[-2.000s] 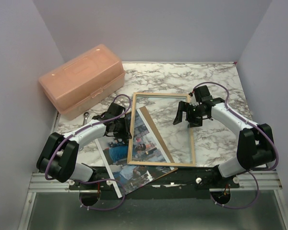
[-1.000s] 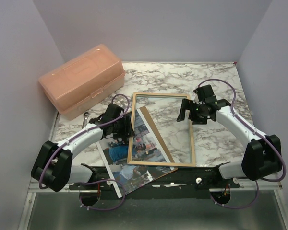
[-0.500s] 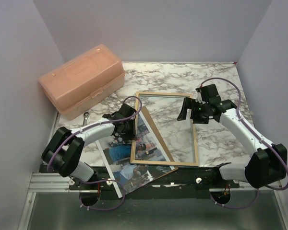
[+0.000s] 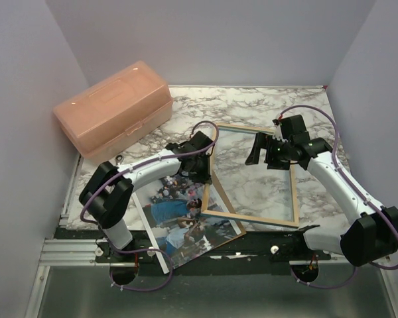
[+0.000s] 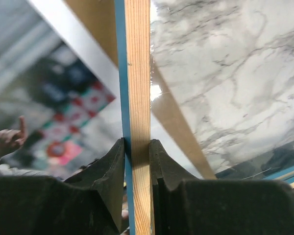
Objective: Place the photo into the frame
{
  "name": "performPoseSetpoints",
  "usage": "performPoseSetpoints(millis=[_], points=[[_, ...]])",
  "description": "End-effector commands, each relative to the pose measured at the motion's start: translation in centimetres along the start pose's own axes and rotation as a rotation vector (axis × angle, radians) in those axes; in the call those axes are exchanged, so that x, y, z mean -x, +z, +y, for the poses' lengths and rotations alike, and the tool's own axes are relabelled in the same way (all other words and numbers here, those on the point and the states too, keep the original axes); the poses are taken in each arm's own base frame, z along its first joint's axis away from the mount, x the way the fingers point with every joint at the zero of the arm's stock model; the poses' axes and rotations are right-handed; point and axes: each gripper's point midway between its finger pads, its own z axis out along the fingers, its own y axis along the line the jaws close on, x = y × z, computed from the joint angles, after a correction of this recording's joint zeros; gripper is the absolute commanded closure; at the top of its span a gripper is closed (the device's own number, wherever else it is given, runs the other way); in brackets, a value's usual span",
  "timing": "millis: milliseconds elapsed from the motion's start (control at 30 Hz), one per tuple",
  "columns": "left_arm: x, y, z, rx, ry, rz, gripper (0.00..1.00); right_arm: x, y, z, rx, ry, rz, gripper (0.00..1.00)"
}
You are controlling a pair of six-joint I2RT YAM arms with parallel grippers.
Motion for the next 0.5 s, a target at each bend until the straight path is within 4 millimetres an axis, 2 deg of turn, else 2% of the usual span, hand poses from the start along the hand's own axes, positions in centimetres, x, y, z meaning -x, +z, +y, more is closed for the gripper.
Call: performPoseSetpoints(millis=[0, 300, 467], points=[[2.2, -0.1, -4.7, -0.072, -0.051, -0.032, 0.98, 0.1, -1.0, 0.6, 0.015, -0.009, -0.009, 0.0], [4.8, 0.8, -8.8, -0.083, -0.103, -0.062, 1.0, 0.6, -1.9, 0.0, -0.031, -0.016, -0.044, 0.0], [5.2, 2.2, -10.0, -0.025, -0.114, -0.075, 1.0, 0.7, -2.2, -0.2, -0.043, -0.016, -0.051, 0.0]])
